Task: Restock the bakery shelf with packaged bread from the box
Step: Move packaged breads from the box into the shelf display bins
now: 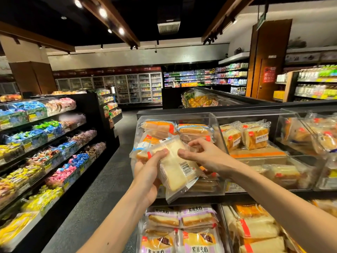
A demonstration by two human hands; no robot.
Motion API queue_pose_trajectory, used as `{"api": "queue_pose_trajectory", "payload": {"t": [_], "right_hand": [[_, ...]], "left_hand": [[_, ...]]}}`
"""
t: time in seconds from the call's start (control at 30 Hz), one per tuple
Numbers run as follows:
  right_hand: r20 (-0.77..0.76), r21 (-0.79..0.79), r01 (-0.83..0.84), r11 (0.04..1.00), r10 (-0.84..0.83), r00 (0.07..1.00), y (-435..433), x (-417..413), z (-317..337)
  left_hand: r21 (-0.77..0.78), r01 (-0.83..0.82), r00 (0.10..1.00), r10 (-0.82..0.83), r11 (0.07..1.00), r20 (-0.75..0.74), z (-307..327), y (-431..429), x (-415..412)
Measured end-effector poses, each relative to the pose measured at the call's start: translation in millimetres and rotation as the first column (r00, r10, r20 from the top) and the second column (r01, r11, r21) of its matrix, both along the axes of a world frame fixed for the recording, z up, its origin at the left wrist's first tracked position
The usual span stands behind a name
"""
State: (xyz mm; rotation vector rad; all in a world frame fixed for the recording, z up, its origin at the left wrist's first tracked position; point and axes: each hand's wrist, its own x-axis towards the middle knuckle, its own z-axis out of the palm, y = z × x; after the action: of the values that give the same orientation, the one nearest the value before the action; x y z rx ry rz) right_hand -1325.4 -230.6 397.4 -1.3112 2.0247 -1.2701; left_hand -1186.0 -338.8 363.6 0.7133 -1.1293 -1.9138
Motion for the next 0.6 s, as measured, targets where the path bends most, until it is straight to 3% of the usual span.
{"api": "queue_pose_trajectory", "payload": {"t": [0.17,0.33,0.47,0.6], "right_hand": [[0.045,-0.061,-0.014,0.998,0.017,0.999,10.6,7.8,0.2],[0.188,-0.076,-0.076,0.994,0.089,0.978,26.1,11.5,2.6],[0.391,-0.091,-0.051,0.995,0.083,0.917,31.8,0.2,1.6],[0.478,-0.08,-0.052,0.995,0.084,0.874,35.8,-14.0,3.2]], "left_hand": [[0.089,0.131,0.991,-0.133,0.987,0.016,-0.4,14.9,2.4],[0.108,0.17,0.985,-0.171,0.98,0.001,-1.5,27.1,9.7],[0.174,0.26,0.966,-0.253,0.95,-0.059,-4.1,25.5,18.1],[0.147,0.229,0.973,-0.23,0.962,-0.004,-4.6,27.0,24.8]]}}
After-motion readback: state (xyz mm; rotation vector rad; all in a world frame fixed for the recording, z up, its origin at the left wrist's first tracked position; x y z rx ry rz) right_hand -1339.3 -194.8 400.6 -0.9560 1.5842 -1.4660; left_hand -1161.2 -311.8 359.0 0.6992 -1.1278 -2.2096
